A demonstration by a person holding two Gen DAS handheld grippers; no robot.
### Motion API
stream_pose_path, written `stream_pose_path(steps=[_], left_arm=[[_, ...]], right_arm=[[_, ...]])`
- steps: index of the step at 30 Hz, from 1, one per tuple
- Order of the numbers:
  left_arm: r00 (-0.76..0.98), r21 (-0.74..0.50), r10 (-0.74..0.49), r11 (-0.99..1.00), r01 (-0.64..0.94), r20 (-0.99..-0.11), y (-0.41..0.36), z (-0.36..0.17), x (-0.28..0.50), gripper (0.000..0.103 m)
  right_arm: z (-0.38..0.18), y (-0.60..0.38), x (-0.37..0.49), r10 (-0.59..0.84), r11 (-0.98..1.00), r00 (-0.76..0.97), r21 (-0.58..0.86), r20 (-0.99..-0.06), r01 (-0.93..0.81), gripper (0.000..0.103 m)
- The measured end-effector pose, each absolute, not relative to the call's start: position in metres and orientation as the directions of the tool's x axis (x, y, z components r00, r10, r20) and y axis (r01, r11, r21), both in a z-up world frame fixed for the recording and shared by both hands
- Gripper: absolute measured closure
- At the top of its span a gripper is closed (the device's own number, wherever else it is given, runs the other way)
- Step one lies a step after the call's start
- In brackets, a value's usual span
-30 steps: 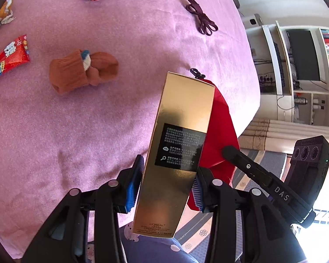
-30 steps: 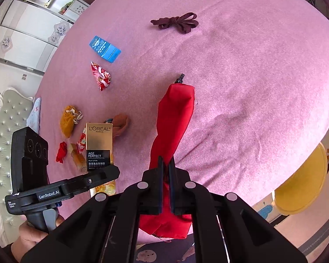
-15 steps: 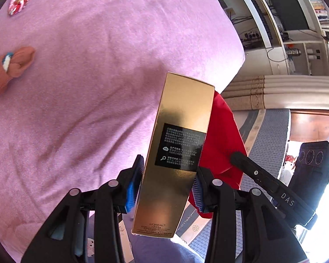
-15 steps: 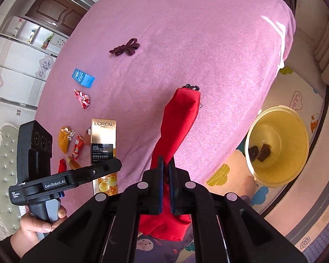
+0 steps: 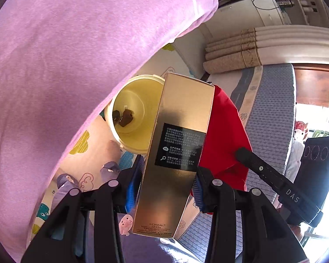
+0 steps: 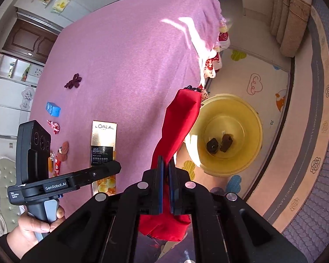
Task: Collect trash
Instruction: 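Carry the box and red pouch to the bucket and open both tools, then move both tools back over the bed toward the perfume bottle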
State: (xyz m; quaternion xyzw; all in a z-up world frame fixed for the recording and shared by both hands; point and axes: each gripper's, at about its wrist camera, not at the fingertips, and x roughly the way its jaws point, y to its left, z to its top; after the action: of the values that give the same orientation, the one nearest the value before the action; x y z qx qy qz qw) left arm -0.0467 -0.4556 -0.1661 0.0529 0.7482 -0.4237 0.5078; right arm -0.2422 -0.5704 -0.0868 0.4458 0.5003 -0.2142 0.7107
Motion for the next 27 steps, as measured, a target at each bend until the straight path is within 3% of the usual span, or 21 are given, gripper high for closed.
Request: stream_pose_path(steps=[13,14,15,17,27], left_arm=[[-0.525,-0.577,-0.281,0.589,0.566,-0.803,-0.546,-0.182,-0.095,0.062],[-0.523,-0.57,-0.275,0.591,0.57,-0.807,-0.55,-0.183,-0.094,0.054],[-0.519,-0.563,-0.269,0.598,0.57,-0.811,-0.552,-0.184,-0.093,0.037],[-0.502,-0.544,-0.264,0.618,0.568,-0.824,-0.556,-0.186,-0.09,0.027],[-0.491,-0.52,-0.237,0.616,0.592,-0.839,-0.557,-0.188,-0.086,0.028]], right_arm=[[-0.113,-0.63,-0.29,0.177,0.446,0.406,0.441,-0.897,0.779,0.097],[-0.115,-0.633,-0.292,0.182,0.434,0.408,0.446,-0.894,0.783,0.092],[-0.117,-0.636,-0.294,0.182,0.424,0.408,0.446,-0.895,0.788,0.088],[-0.121,-0.641,-0.297,0.188,0.403,0.411,0.452,-0.892,0.796,0.083],[-0.122,-0.646,-0.297,0.192,0.389,0.415,0.457,-0.889,0.8,0.082]])
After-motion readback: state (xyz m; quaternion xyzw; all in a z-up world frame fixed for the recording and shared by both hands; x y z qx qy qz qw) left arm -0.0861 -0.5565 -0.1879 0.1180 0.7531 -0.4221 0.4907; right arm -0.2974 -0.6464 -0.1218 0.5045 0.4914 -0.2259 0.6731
